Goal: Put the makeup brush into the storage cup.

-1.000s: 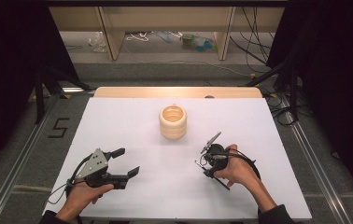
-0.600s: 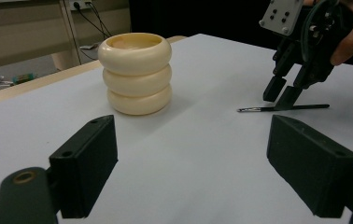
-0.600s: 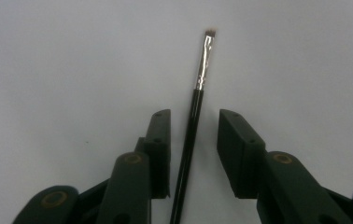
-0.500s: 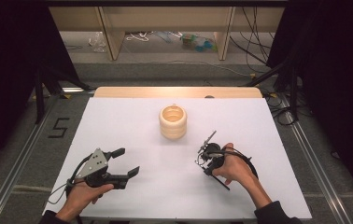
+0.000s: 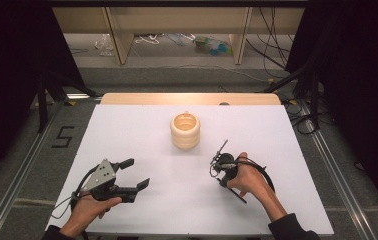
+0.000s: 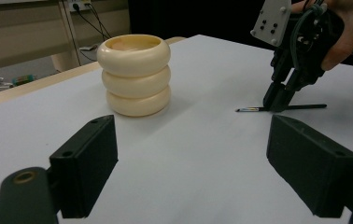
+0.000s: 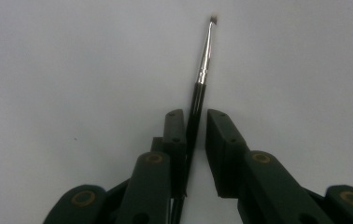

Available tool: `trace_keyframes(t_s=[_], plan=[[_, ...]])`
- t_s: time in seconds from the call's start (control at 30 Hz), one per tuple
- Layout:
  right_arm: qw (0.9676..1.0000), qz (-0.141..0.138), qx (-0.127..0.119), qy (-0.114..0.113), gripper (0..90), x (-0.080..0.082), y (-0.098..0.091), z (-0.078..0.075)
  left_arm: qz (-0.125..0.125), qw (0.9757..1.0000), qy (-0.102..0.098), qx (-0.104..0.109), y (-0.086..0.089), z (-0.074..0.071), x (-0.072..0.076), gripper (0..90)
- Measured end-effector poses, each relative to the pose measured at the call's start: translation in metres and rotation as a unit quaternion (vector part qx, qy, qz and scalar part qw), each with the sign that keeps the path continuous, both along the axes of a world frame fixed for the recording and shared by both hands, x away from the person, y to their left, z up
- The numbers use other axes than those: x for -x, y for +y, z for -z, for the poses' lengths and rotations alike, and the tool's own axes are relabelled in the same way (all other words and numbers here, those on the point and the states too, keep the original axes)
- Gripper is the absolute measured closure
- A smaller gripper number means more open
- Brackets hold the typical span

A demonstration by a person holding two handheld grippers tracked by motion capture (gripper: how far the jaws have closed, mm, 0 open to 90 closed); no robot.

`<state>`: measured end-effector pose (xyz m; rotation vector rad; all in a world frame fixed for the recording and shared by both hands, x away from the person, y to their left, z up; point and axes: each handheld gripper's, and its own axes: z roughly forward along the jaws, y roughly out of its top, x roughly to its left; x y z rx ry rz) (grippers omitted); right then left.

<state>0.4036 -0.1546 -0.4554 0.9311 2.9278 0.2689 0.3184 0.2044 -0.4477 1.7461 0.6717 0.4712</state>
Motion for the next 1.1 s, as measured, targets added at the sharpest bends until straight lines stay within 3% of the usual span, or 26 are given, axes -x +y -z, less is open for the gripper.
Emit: trace_keyframes(t_s=[0.1, 0.3, 0.53, 0.97, 1.07, 1.1], plan=[[0.9999, 0.003, 0.006, 0.01, 79.8, -0.002, 0.001, -0.001, -0.003, 1.0, 0.005, 0.001, -0.001, 0.0, 0.0, 16.4], [0.9999, -0.003, -0.002, 0.01, 82.1, -0.004, -0.001, 0.0, -0.001, 1.0, 0.002, -0.004, -0.001, 0.0, 0.0, 16.4], [0.9998, 0.0, 0.008, 0.016, 84.1, -0.005, 0.001, -0.001, -0.001, 1.0, 0.003, -0.004, -0.001, 0.001, -0.001, 16.4], [0.9998, -0.02, 0.009, 0.003, 85.1, -0.002, 0.002, -0.002, -0.001, 1.0, 0.0, -0.006, -0.001, 0.0, -0.001, 16.6], [0.9997, -0.024, 0.0, -0.009, 85.1, 0.0, 0.001, -0.011, -0.001, 1.0, -0.001, -0.007, -0.001, 0.0, 0.0, 16.7], [0.9992, -0.026, -0.015, -0.025, 85.1, 0.0, 0.0, -0.015, -0.001, 1.0, -0.002, -0.007, -0.001, -0.001, -0.001, 16.7]])
